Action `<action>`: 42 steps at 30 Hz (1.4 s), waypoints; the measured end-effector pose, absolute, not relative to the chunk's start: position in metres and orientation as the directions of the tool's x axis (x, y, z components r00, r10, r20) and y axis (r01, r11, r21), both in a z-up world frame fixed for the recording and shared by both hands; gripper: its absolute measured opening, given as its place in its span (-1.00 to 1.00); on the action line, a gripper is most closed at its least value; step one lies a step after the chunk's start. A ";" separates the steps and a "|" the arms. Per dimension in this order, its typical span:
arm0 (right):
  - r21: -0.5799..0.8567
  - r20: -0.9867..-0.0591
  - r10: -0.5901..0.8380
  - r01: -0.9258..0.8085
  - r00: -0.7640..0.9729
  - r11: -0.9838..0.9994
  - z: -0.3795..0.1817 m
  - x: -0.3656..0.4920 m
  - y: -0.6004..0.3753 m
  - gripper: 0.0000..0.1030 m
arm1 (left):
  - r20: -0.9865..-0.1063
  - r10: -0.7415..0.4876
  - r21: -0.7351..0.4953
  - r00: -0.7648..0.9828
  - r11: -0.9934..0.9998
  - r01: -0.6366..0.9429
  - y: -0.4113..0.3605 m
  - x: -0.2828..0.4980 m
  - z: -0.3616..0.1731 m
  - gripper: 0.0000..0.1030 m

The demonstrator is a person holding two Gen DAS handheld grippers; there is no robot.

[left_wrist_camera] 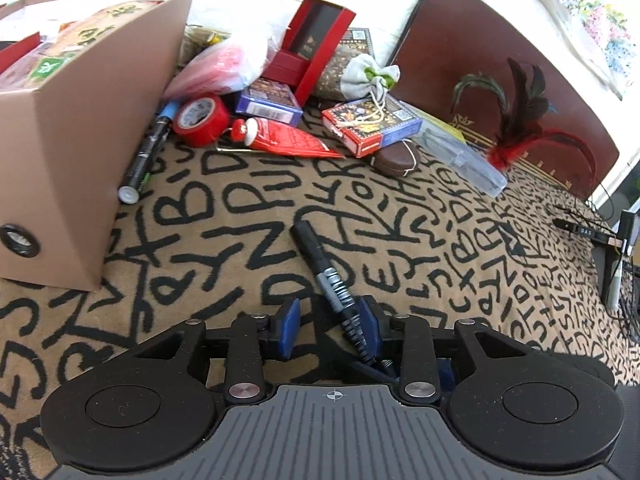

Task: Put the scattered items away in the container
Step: 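Grasp the black marker with the left tool, then carry the black marker into the cardboard box and open the left tool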

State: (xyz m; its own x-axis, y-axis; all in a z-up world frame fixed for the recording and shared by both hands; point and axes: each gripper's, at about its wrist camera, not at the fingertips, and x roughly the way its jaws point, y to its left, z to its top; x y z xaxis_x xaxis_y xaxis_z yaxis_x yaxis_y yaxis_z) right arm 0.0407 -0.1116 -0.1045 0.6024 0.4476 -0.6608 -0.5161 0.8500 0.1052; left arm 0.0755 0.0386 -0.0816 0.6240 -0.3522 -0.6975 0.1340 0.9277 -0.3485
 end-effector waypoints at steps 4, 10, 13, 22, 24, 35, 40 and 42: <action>0.101 -0.654 0.455 -0.526 0.604 0.845 -0.106 0.038 -0.111 -0.58 | -0.696 -0.364 -0.361 0.619 0.922 0.137 0.033 0.079 -0.083 0.15; 0.085 -0.653 0.465 -0.552 0.598 0.830 -0.106 0.033 -0.108 -0.53 | -0.709 -0.356 -0.343 0.609 0.928 0.144 0.024 0.091 -0.084 -0.13; 0.109 -0.649 0.465 -0.531 0.602 0.840 -0.107 0.035 -0.109 -0.45 | -0.726 -0.326 -0.300 0.605 0.942 0.148 0.019 0.094 -0.085 -0.39; 0.133 -0.659 0.459 -0.509 0.596 0.850 -0.094 0.025 -0.108 -0.56 | -0.704 -0.324 -0.330 0.633 0.937 0.113 0.027 0.073 -0.073 -0.72; 0.137 -0.647 0.470 -0.515 0.600 0.846 -0.085 0.021 -0.107 -0.56 | -0.685 -0.316 -0.329 0.657 0.938 0.109 0.030 0.066 -0.064 -0.72; 0.174 -0.502 0.609 -0.619 0.613 0.766 -0.004 0.033 -0.064 -0.54 | -0.514 -0.206 -0.258 0.833 0.963 0.079 0.087 0.056 0.029 -0.73; 0.184 -0.450 0.669 -0.672 0.591 0.717 0.023 0.053 -0.020 -0.54 | -0.473 -0.127 -0.207 0.872 0.978 0.030 0.126 0.072 0.059 -0.72; 0.184 -0.442 0.676 -0.678 0.590 0.711 0.027 0.063 -0.003 -0.54 | -0.472 -0.118 -0.199 0.874 0.980 0.025 0.143 0.084 0.063 -0.72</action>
State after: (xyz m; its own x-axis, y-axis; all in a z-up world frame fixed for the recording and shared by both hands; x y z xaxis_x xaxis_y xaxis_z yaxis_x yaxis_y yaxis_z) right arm 0.0626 -0.0026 0.0271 0.5895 0.6762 -0.4418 -0.6782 0.7115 0.1841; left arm 0.0840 0.1429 0.0631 0.8738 -0.1183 -0.4717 0.0250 0.9796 -0.1994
